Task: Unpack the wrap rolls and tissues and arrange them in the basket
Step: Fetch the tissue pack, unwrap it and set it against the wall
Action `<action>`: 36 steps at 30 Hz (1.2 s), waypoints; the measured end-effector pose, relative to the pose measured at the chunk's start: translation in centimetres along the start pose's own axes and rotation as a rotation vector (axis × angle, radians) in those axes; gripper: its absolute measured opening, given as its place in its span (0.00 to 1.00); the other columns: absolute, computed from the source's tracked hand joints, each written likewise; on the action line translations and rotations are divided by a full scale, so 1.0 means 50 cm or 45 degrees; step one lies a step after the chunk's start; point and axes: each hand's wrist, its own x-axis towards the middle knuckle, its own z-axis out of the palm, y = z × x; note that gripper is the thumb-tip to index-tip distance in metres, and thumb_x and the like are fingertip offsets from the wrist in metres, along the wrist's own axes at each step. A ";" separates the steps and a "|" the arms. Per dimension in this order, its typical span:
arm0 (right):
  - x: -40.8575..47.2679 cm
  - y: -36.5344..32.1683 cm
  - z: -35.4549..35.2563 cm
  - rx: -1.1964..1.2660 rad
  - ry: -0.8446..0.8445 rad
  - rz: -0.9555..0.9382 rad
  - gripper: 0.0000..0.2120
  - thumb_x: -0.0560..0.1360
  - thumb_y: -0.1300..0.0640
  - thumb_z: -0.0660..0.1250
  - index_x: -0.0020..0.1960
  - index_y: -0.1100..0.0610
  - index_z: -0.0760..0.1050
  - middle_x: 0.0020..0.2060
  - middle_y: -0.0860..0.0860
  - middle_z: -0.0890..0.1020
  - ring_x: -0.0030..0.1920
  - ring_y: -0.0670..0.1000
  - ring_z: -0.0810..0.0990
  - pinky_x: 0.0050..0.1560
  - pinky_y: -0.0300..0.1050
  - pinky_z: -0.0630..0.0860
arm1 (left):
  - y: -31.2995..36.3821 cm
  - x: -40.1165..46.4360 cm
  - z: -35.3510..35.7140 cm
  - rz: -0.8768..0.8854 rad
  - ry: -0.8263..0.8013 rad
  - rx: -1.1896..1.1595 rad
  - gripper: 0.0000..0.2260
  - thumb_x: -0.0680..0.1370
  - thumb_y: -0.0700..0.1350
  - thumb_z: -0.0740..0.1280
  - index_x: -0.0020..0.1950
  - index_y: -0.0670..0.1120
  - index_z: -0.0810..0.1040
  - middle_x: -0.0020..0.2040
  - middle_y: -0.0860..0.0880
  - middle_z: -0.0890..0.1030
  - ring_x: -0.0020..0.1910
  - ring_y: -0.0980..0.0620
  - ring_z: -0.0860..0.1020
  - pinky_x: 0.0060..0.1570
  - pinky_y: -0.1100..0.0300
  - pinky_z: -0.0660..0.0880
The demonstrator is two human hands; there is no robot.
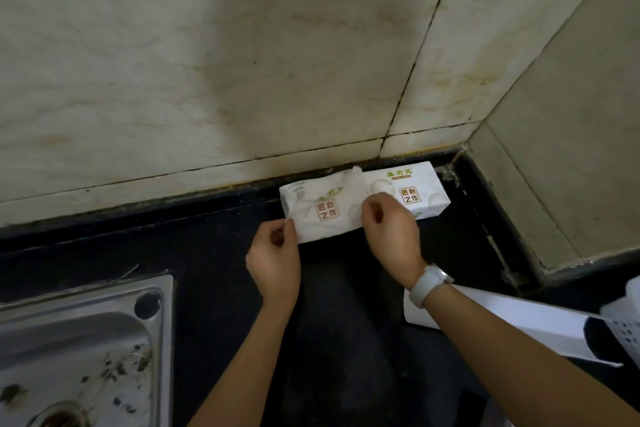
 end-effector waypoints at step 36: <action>-0.069 0.169 -0.180 0.230 0.161 0.423 0.15 0.78 0.61 0.57 0.64 0.61 0.69 0.61 0.59 0.76 0.60 0.54 0.74 0.57 0.39 0.66 | 0.073 -0.177 0.131 0.229 -0.764 0.317 0.21 0.77 0.44 0.63 0.69 0.46 0.65 0.69 0.45 0.67 0.68 0.48 0.67 0.65 0.55 0.65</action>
